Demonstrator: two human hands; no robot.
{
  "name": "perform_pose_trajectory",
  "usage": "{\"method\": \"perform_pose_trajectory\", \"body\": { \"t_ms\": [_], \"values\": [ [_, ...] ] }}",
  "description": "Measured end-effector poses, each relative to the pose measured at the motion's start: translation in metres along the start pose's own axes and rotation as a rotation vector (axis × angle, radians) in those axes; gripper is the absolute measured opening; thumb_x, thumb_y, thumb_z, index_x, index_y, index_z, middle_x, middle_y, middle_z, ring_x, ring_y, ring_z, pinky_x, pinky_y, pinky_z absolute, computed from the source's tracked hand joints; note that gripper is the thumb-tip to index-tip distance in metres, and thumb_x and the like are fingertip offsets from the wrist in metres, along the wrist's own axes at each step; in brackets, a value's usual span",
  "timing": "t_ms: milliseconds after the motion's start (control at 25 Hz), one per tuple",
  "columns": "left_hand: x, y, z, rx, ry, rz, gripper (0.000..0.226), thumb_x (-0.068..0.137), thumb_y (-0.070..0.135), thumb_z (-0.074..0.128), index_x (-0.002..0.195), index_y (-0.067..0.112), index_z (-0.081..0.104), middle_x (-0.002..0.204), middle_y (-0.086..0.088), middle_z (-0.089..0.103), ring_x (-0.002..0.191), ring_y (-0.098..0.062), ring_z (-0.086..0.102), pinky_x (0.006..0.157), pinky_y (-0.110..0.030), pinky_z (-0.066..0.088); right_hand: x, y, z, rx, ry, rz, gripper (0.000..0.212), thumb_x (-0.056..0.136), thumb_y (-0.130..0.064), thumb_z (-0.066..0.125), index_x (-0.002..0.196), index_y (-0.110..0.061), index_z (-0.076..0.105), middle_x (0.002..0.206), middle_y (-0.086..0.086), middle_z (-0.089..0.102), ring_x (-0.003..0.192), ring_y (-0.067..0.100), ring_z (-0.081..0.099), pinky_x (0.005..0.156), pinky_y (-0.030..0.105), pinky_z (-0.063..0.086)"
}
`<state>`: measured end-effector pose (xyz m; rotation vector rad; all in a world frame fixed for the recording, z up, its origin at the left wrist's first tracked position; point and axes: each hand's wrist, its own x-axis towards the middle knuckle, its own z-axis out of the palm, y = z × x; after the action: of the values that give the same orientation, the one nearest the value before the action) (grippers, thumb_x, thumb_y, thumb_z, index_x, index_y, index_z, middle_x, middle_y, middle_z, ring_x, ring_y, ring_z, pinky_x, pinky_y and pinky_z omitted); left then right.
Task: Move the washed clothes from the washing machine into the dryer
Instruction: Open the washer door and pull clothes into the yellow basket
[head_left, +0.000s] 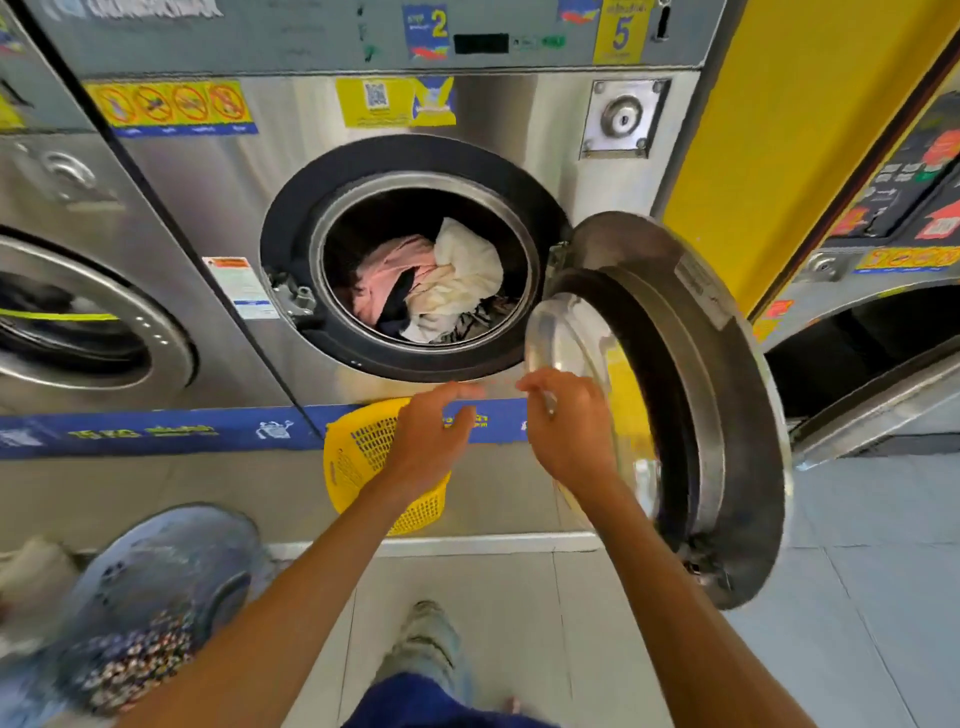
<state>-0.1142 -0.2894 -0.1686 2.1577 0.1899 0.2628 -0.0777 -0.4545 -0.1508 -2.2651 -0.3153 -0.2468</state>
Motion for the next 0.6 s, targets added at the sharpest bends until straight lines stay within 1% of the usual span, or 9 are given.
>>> {"method": "perform_pose_trajectory", "body": {
  "t_ms": [40, 80, 160, 240, 280, 360, 400, 480, 600],
  "values": [
    [0.001, -0.013, -0.006, 0.011, 0.009, -0.042, 0.025, 0.09, 0.009, 0.057, 0.107, 0.021, 0.071, 0.109, 0.009, 0.071, 0.099, -0.002, 0.059, 0.085, -0.013, 0.041, 0.003, 0.002, 0.017, 0.012, -0.054, 0.007, 0.023, 0.088, -0.008, 0.055, 0.094, -0.018, 0.074, 0.096, 0.0, 0.075, 0.092, 0.023, 0.065, 0.086, 0.033, 0.051],
    [0.005, -0.024, -0.013, 0.019, 0.02, -0.078, 0.025, 0.09, 0.008, 0.057, 0.107, 0.02, 0.071, 0.109, 0.009, 0.07, 0.098, -0.003, 0.058, 0.085, -0.014, 0.041, 0.008, 0.003, 0.034, 0.018, -0.099, -0.002, 0.023, 0.086, -0.008, 0.055, 0.092, -0.017, 0.075, 0.094, 0.001, 0.076, 0.088, 0.023, 0.066, 0.083, 0.034, 0.051],
    [0.013, -0.046, -0.023, 0.024, 0.024, -0.132, 0.024, 0.091, 0.009, 0.057, 0.107, 0.02, 0.071, 0.107, 0.012, 0.067, 0.098, -0.003, 0.057, 0.086, -0.013, 0.039, 0.02, 0.003, 0.062, 0.014, -0.186, -0.04, 0.023, 0.085, -0.008, 0.054, 0.09, -0.014, 0.076, 0.094, 0.002, 0.076, 0.084, 0.023, 0.067, 0.079, 0.025, 0.045],
    [0.026, -0.068, -0.032, 0.04, 0.02, -0.174, 0.023, 0.092, 0.01, 0.058, 0.108, 0.019, 0.071, 0.105, 0.013, 0.065, 0.098, -0.004, 0.056, 0.088, -0.013, 0.039, 0.035, 0.003, 0.09, -0.023, -0.294, -0.044, 0.023, 0.089, -0.009, 0.054, 0.094, -0.012, 0.076, 0.101, 0.003, 0.076, 0.09, 0.023, 0.067, 0.08, 0.016, 0.034],
    [0.037, -0.083, -0.036, 0.046, 0.015, -0.191, 0.022, 0.092, 0.01, 0.058, 0.108, 0.019, 0.071, 0.107, 0.011, 0.067, 0.098, -0.006, 0.057, 0.091, -0.016, 0.041, 0.047, 0.004, 0.106, -0.05, -0.344, -0.028, 0.023, 0.092, -0.01, 0.053, 0.097, -0.013, 0.076, 0.105, 0.002, 0.075, 0.096, 0.023, 0.066, 0.083, 0.015, 0.032],
    [0.059, -0.106, -0.043, 0.076, 0.0, -0.204, 0.022, 0.093, 0.012, 0.058, 0.11, 0.018, 0.071, 0.113, 0.003, 0.07, 0.103, -0.014, 0.061, 0.097, -0.026, 0.045, 0.066, 0.007, 0.134, -0.111, -0.451, -0.021, 0.023, 0.096, -0.012, 0.053, 0.103, -0.015, 0.074, 0.113, 0.002, 0.073, 0.105, 0.023, 0.063, 0.088, 0.021, 0.036],
    [0.074, -0.122, -0.048, 0.083, -0.005, -0.223, 0.023, 0.093, 0.013, 0.058, 0.112, 0.017, 0.071, 0.116, 0.0, 0.07, 0.106, -0.016, 0.062, 0.099, -0.027, 0.045, 0.081, 0.007, 0.152, -0.134, -0.512, -0.037, 0.023, 0.097, -0.013, 0.052, 0.104, -0.015, 0.074, 0.115, 0.002, 0.072, 0.106, 0.024, 0.062, 0.091, 0.025, 0.04],
    [0.091, -0.136, -0.054, 0.106, -0.025, -0.255, 0.024, 0.093, 0.012, 0.058, 0.113, 0.015, 0.071, 0.119, -0.002, 0.07, 0.11, -0.018, 0.062, 0.097, -0.02, 0.041, 0.101, 0.01, 0.168, -0.143, -0.532, -0.027, 0.022, 0.096, -0.011, 0.053, 0.102, -0.014, 0.074, 0.112, 0.005, 0.073, 0.103, 0.026, 0.065, 0.094, 0.032, 0.047],
    [0.114, -0.157, -0.068, 0.126, -0.072, -0.285, 0.026, 0.093, 0.01, 0.057, 0.114, 0.015, 0.07, 0.12, -0.002, 0.069, 0.109, -0.019, 0.062, 0.09, -0.014, 0.037, 0.127, 0.001, 0.195, -0.2, -0.607, -0.025, 0.022, 0.097, -0.012, 0.053, 0.104, -0.013, 0.073, 0.114, 0.006, 0.073, 0.104, 0.028, 0.065, 0.095, 0.033, 0.046]
  ]
}}
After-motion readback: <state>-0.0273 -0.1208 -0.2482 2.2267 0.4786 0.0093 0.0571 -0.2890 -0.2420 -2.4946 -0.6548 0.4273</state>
